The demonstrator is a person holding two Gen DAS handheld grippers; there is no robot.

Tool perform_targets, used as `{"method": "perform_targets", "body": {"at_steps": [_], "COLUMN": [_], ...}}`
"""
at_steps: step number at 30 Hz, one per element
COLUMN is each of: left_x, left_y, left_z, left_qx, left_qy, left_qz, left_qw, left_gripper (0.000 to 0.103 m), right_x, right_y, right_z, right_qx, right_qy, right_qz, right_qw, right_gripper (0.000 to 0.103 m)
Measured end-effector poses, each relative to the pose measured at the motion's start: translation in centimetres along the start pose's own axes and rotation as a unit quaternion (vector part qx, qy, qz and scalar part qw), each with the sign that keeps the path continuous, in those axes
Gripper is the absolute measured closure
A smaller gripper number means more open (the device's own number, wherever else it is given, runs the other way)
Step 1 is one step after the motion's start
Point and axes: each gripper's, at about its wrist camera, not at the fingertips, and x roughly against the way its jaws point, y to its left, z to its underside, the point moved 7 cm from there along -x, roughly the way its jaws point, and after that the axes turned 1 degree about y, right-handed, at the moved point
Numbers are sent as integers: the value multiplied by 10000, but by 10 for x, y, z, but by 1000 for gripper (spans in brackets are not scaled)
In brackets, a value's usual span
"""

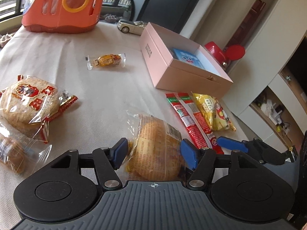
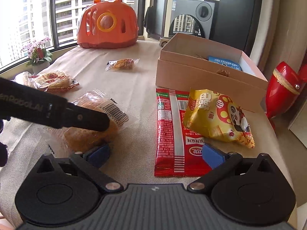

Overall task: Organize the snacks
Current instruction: 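Hold the clear bread packet with the left gripper just above the table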

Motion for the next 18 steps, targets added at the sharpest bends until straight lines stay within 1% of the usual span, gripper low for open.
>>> {"method": "perform_targets", "body": {"at_steps": [2,5,7,9,13,16,18], "left_x": [-3,-4,-2,1,11,17,21], "left_y": [-1,-7,-8,-6,-1,1,2], "left_z": [-1,1,4,6,9,14,16], "left_qx": [-51,-357,-465,-465,-365,-364,-357], "left_qy": [-68,-156,-198,-177,-198,-170,-157], "left_qz": [-50,-167,-170,-127,-208,-241,-261], "left_qw": [10000,9991,9986,9987,9989,9989,9989], "left_gripper": [34,36,37,38,42,42,43], "right_x": [1,2,3,6,20,31,32], "right_y": [0,-2,-4,-7,-24,-40,-52], "right_z": [1,1,1,-1,-10,-19,-25], "right_qx": [-1,8,37,80,-20,-142,-215], "right_qy": [-21,10,93,140,-90,-302,-349], "right_qz": [6,-15,-45,-12,195,341,496], "right_qw": [10000,10000,9999,9999,9998,9989,9979], "right_gripper": [0,0,0,0,0,0,0]}}
